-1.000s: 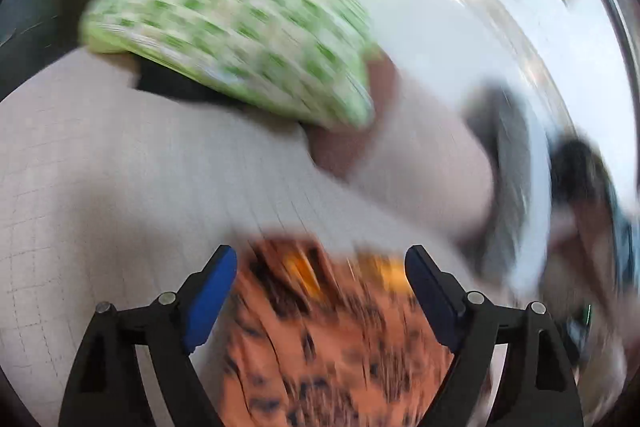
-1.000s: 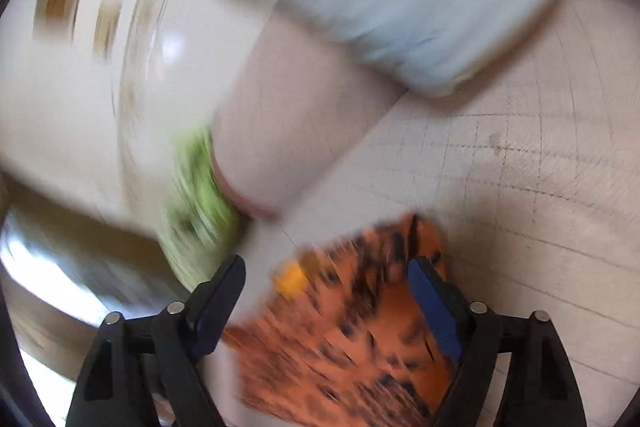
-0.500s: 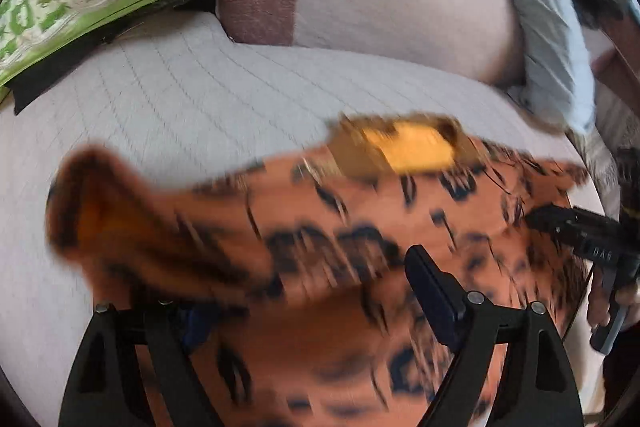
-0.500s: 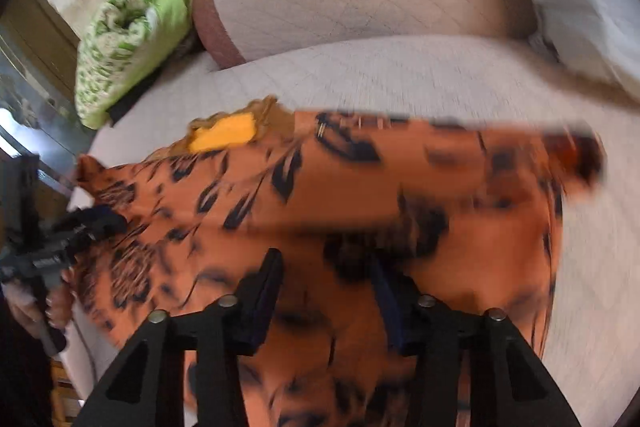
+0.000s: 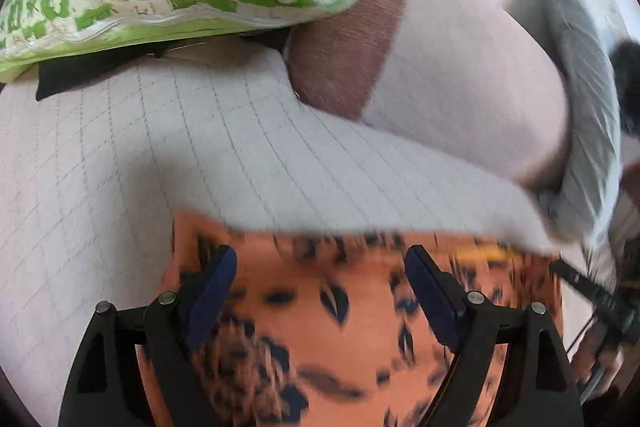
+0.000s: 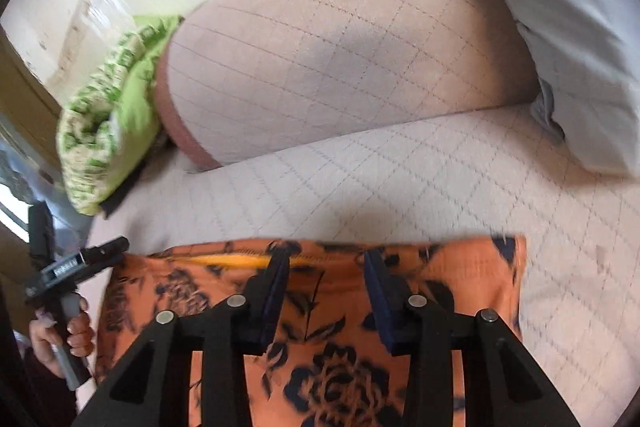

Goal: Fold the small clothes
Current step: 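Lower the folded hem onto the blouse and open both tools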

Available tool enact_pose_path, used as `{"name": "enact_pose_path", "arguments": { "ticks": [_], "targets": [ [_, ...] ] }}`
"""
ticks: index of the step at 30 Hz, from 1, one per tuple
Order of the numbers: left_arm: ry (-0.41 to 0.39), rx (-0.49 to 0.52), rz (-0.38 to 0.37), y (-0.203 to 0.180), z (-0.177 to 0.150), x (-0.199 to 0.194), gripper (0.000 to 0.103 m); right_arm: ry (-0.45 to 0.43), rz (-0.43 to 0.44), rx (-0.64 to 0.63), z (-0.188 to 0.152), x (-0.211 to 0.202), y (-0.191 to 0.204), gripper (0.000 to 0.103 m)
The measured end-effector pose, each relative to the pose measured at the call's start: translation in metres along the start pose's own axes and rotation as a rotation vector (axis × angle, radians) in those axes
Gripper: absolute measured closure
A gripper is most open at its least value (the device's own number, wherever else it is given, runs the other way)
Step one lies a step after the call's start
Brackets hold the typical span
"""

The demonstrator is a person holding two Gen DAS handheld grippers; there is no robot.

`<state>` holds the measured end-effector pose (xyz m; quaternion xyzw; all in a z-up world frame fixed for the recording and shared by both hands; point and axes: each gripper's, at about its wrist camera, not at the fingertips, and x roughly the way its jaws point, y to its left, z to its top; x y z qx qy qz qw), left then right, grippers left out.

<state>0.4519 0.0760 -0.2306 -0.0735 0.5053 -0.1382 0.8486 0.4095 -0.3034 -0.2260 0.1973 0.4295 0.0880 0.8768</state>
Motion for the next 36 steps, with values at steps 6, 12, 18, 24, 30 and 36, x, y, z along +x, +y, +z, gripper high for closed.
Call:
{"name": "enact_pose_path", "arguments": {
  "ticks": [6, 12, 18, 24, 30, 36],
  "targets": [
    [0.047, 0.170, 0.131, -0.044, -0.038, 0.006, 0.017, 0.034, 0.020, -0.062, -0.031, -0.013, 0.030, 0.062],
    [0.068, 0.094, 0.207, -0.042, -0.022, 0.047, 0.017, 0.082, -0.063, -0.106, -0.032, 0.031, 0.053, 0.063],
    [0.037, 0.123, 0.254, -0.054, -0.025, 0.049, 0.014, 0.110, -0.139, -0.106, -0.035, 0.052, 0.056, 0.063],
    [-0.025, 0.144, 0.216, -0.090, -0.065, -0.004, 0.014, 0.055, -0.162, -0.170, -0.064, 0.004, 0.085, 0.063],
    [0.007, 0.179, 0.232, -0.119, -0.109, -0.022, 0.014, 0.097, -0.234, -0.172, -0.112, -0.026, 0.091, 0.063],
    [0.051, 0.222, 0.352, -0.121, -0.127, 0.011, 0.010, 0.186, -0.294, -0.133, -0.148, -0.010, 0.085, 0.055]
  ]
}}
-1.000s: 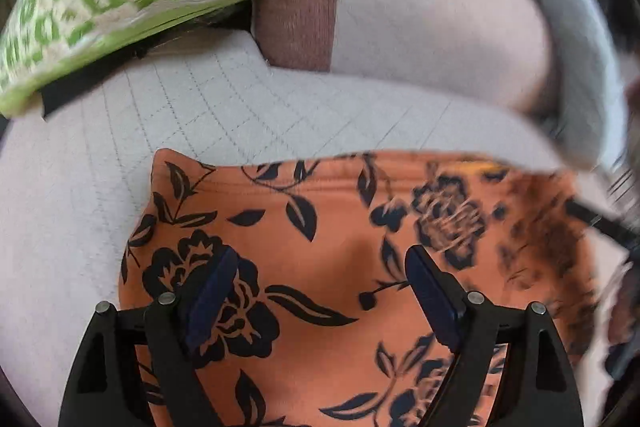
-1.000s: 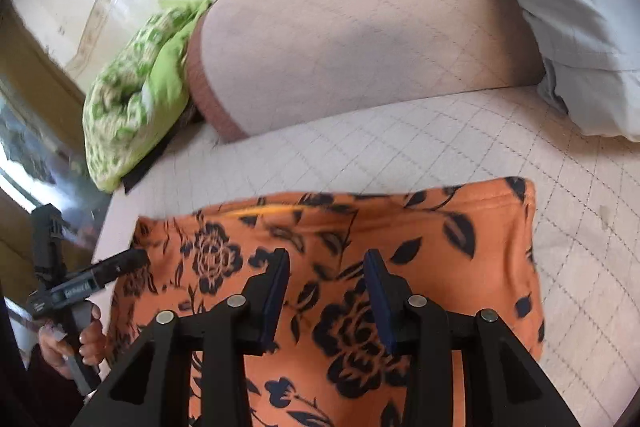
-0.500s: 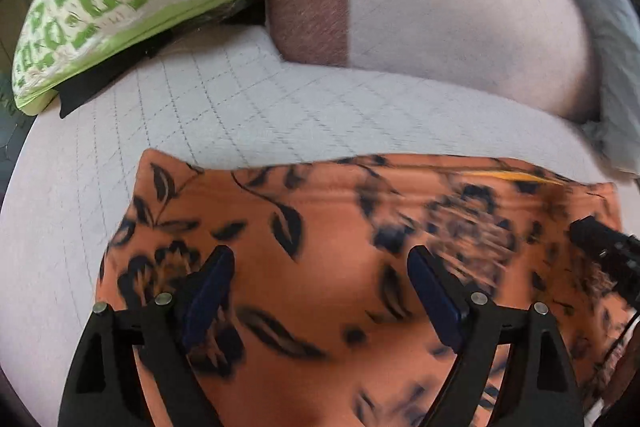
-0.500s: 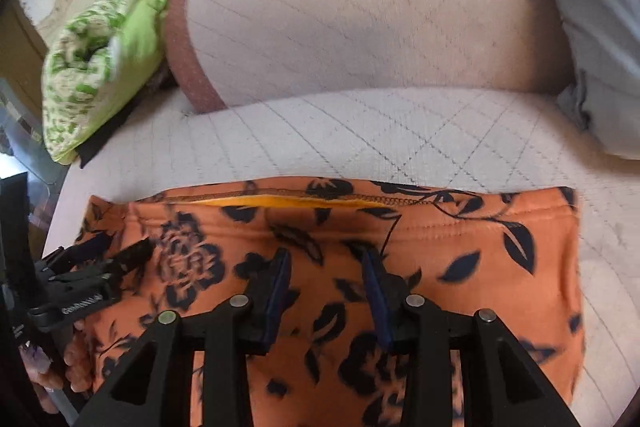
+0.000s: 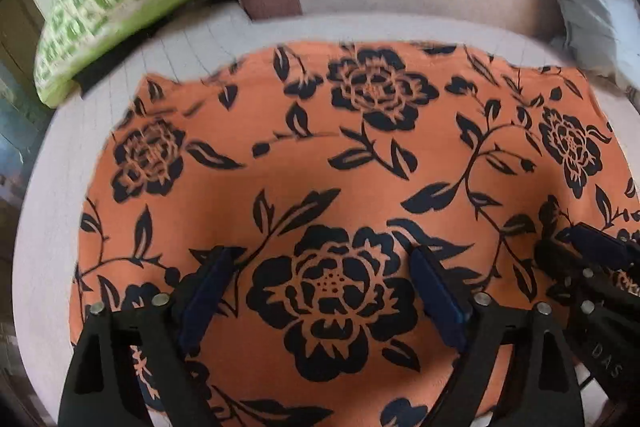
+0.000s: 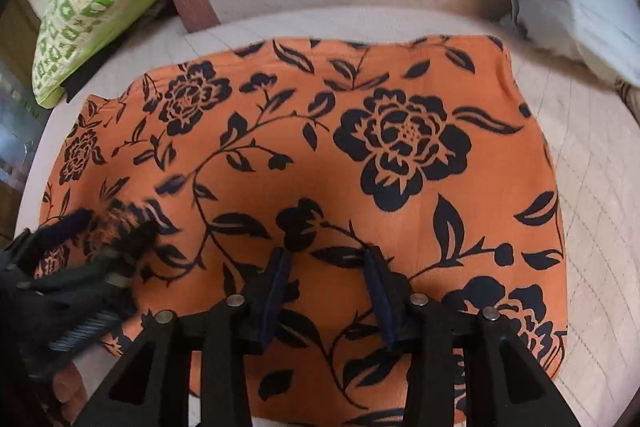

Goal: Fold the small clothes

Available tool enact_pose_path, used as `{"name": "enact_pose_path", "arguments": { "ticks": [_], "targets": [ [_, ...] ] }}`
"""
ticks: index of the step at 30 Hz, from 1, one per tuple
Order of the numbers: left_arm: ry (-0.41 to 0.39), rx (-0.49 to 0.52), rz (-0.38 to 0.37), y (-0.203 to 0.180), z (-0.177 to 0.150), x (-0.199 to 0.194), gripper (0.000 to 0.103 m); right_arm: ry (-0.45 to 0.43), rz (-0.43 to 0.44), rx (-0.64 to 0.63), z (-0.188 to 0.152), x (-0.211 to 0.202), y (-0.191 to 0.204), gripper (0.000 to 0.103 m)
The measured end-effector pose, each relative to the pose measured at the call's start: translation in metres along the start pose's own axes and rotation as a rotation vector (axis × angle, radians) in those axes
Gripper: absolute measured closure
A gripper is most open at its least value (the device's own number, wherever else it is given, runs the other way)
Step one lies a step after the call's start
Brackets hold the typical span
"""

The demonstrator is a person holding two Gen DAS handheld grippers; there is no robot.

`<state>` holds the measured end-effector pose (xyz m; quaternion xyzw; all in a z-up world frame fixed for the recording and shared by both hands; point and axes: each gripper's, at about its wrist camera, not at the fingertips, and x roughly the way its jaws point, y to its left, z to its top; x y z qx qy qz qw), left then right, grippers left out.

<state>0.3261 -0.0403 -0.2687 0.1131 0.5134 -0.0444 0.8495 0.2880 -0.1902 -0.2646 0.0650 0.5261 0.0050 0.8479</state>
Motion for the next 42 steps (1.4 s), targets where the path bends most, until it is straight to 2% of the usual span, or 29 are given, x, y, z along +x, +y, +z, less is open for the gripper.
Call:
{"name": "enact_pose_path", "arguments": {
  "ticks": [2, 5, 9, 13, 18, 23, 28, 35, 42],
  "targets": [
    [0.014, -0.014, -0.001, 0.000, 0.001, 0.001, 0.009, 0.013, -0.009, -0.025, 0.000, 0.001, 0.005, 0.053],
    [0.032, -0.025, -0.005, 0.002, 0.002, 0.004, 0.008, 0.021, 0.012, 0.004, 0.000, 0.003, 0.003, 0.048],
    [0.060, -0.032, 0.006, 0.005, 0.006, 0.003, 0.008, 0.054, 0.047, -0.028, 0.008, 0.008, 0.006, 0.034],
    [0.035, -0.077, -0.024, 0.011, 0.001, -0.029, 0.008, 0.041, 0.056, 0.004, 0.011, 0.002, 0.009, 0.034],
    [-0.057, -0.084, -0.038, 0.019, -0.014, -0.089, 0.008, -0.031, 0.057, 0.109, -0.008, -0.035, -0.018, 0.034],
    [-0.131, -0.117, -0.033, 0.027, -0.047, -0.152, 0.008, -0.138, 0.062, 0.170, -0.034, -0.093, -0.045, 0.034],
    [-0.211, -0.126, -0.017, 0.023, -0.076, -0.204, 0.008, -0.213, 0.034, 0.178, -0.067, -0.150, -0.056, 0.034],
    [-0.238, -0.126, -0.030, 0.013, -0.104, -0.237, 0.008, -0.264, 0.014, 0.131, -0.096, -0.199, -0.048, 0.034],
    [-0.255, -0.124, -0.006, 0.009, -0.109, -0.255, 0.008, -0.290, -0.014, 0.110, -0.111, -0.222, -0.035, 0.034]
  ]
}}
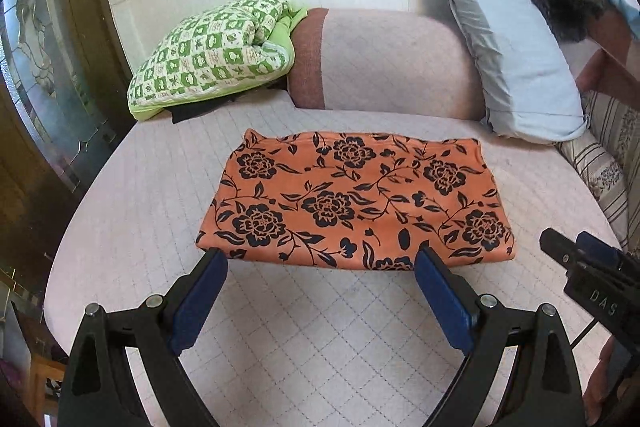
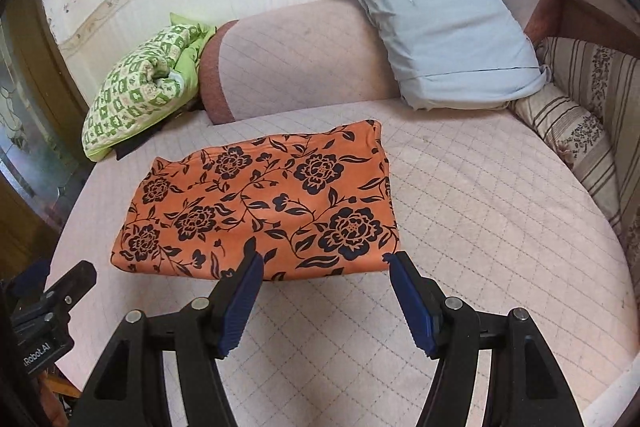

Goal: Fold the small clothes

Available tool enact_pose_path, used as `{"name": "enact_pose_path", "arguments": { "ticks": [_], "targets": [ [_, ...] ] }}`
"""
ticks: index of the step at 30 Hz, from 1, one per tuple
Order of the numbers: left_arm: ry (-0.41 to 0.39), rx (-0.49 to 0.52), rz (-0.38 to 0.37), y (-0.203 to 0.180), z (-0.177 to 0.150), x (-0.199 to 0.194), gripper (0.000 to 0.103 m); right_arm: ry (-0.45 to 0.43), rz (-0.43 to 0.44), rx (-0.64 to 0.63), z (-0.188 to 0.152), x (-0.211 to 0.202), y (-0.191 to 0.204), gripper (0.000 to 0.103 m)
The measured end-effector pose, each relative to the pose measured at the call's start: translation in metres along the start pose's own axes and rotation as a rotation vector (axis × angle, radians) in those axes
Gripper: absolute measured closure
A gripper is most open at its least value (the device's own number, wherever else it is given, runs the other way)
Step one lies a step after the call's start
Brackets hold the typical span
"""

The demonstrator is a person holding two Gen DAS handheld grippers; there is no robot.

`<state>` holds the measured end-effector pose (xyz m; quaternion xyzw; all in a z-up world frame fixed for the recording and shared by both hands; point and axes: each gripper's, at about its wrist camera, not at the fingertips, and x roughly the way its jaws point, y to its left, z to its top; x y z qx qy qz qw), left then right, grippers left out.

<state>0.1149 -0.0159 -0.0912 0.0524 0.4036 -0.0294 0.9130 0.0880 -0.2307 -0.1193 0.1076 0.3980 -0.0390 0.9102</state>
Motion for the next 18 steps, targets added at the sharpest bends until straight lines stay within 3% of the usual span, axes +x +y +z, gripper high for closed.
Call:
{"name": "enact_pose_path", "arguments": {
  "ticks": [8, 18],
  "targets": [
    [-0.035, -0.029, 0.032, 0.014, 0.003, -0.022, 0.008, -0.078, -0.006, -0.018, 0.003, -0.034, 0.011, 0.034],
    [-0.056, -0.040, 0.047, 0.026, -0.007, -0.029, 0.008, -0.102, -0.022, -0.072, -0.007, -0.043, 0.037, 0.034]
  ]
}}
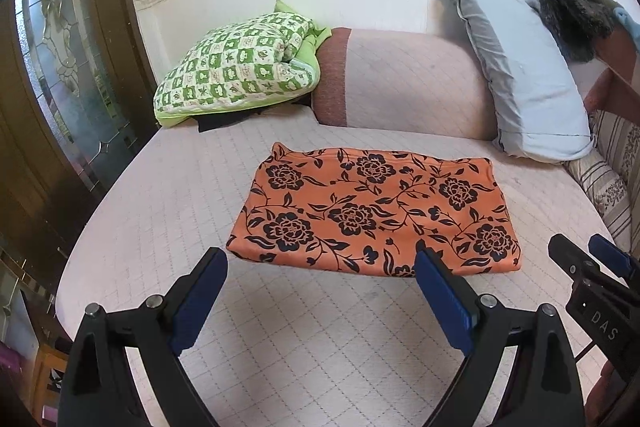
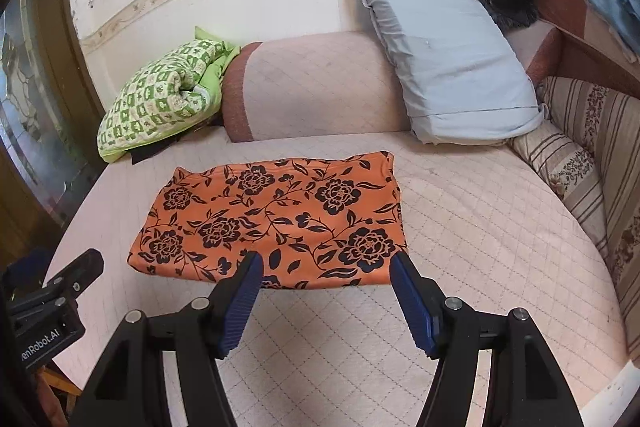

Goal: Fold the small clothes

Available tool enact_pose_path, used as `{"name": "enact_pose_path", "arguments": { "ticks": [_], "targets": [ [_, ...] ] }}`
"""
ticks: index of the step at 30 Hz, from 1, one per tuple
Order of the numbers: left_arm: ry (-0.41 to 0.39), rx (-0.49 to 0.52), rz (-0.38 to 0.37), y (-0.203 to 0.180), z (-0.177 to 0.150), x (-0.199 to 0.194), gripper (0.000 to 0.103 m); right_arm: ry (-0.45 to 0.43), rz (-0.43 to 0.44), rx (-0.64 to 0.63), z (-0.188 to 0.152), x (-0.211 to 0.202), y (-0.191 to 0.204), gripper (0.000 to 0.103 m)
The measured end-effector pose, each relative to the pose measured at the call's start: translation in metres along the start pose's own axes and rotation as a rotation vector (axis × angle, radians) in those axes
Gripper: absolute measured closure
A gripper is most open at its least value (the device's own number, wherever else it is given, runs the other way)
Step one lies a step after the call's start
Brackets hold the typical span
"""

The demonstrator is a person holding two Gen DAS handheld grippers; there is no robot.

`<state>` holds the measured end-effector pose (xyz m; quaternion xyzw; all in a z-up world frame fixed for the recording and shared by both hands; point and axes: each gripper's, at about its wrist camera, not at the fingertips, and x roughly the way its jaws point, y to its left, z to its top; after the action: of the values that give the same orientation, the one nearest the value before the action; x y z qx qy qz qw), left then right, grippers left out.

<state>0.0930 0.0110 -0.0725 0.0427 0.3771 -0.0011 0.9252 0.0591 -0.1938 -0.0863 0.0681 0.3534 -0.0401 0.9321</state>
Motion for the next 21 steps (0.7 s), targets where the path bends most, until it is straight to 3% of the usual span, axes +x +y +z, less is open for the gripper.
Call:
{"name": "enact_pose_path", "arguments": {
  "ticks": [21],
  "targets": [
    [0.015, -0.033, 0.028, 0.020, -0.008, 0.019, 0.008, -0.039, -0.043, -0.105, -0.005, 0.009, 0.044, 0.034]
  ]
}}
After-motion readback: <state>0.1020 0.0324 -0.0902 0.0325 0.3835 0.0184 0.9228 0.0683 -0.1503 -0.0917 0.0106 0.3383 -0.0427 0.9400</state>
